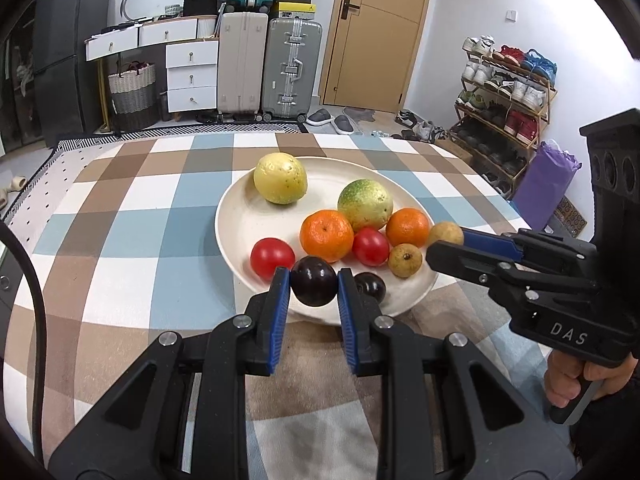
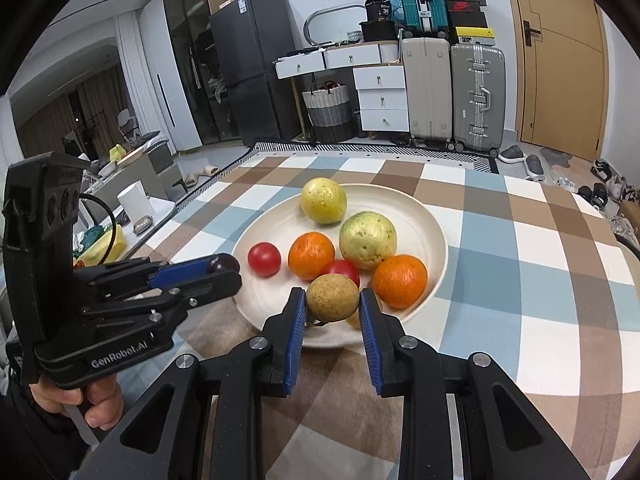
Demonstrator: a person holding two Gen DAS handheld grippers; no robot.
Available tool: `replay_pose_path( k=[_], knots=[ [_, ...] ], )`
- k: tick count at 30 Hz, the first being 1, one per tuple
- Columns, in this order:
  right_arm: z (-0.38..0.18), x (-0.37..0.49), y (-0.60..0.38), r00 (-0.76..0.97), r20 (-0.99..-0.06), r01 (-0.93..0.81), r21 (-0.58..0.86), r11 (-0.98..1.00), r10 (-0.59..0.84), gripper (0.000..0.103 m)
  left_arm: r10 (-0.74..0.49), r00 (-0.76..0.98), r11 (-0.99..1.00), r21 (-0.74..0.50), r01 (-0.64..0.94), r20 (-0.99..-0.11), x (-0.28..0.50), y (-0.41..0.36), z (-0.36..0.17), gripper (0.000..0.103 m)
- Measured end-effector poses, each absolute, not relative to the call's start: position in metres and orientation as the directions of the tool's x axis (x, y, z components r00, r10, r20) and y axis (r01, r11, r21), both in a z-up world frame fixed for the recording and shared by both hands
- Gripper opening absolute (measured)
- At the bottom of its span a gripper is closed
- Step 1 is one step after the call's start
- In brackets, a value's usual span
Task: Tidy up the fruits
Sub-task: 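Carry the brown fruit and plum onto the cream plate and release both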
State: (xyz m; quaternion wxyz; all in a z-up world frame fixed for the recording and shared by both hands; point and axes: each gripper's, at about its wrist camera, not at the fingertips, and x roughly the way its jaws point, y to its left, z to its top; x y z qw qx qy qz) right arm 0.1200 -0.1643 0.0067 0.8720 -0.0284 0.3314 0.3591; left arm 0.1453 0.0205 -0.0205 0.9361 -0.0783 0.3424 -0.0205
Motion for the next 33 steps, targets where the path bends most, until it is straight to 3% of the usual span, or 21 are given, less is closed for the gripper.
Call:
replay_pose_path(
  k=[26, 29, 33],
  knots=[
    [-0.006, 0.138, -0.146, 0.494, -0.589, -0.675, 0.204, 0.709, 0.639, 0.028, -0.078, 0.785, 0.985, -0.17, -0.035, -0.615, 0.168, 0.03, -0.027, 0.021],
    [-0.005, 0.14, -0.152, 0.498, -0.575, -0.667, 0.225, 0.71, 0.65, 0.039, -0.076, 0.788, 0.985, -0.169, -0.036, -0.611, 0.167, 0.031, -0.026, 0.021],
    [-0.003, 0.139, -0.158, 0.523, -0.562, -0.648, 0.226, 0.727, 0.641, 0.044, -0.072, 0.794, 0.985, -0.166, -0.037, -0.604, 0.166, 0.03, -0.025, 0.021]
  ],
)
